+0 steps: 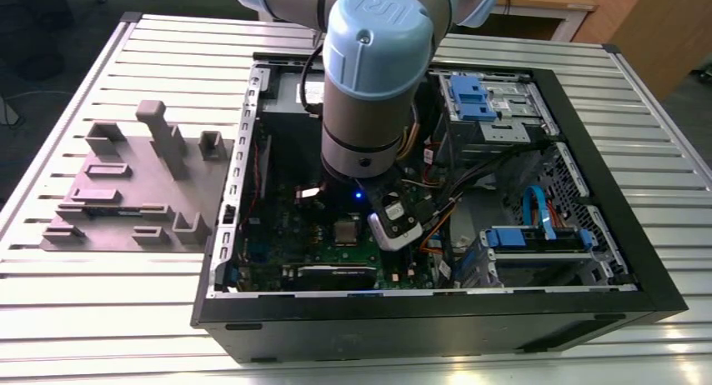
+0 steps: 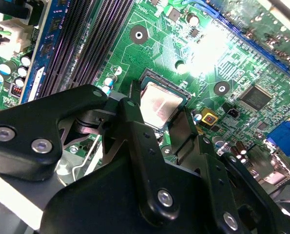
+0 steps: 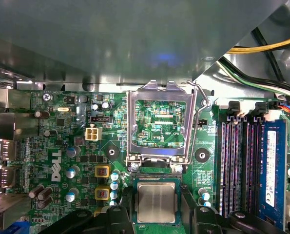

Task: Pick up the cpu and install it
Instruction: 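Place the cpu into insertion slot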

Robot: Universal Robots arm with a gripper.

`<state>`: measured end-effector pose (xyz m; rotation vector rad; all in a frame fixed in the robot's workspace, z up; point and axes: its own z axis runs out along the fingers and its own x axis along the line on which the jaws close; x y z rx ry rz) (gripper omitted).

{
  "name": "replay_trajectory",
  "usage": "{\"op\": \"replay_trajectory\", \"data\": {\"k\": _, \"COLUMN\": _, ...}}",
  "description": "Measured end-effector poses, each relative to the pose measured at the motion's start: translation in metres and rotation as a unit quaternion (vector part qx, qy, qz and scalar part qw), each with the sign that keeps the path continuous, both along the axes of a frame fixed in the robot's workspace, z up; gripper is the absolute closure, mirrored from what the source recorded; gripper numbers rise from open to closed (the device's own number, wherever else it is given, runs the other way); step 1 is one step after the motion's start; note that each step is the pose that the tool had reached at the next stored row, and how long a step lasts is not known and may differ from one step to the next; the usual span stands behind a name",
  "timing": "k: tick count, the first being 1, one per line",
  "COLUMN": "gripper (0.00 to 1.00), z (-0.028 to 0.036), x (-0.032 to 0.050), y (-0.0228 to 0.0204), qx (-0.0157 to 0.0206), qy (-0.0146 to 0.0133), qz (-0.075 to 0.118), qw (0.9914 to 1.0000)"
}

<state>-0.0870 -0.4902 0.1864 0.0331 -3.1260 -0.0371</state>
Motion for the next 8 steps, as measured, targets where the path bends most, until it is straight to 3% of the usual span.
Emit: {"op": "replay_trajectory", "data": {"k": 8, "gripper": 0.46, "z": 0.0010, "x": 0.0000, "y": 0.0000, "qx": 0.0001, "qy": -0.0001, "qz": 0.000, "qw": 1.00000}}
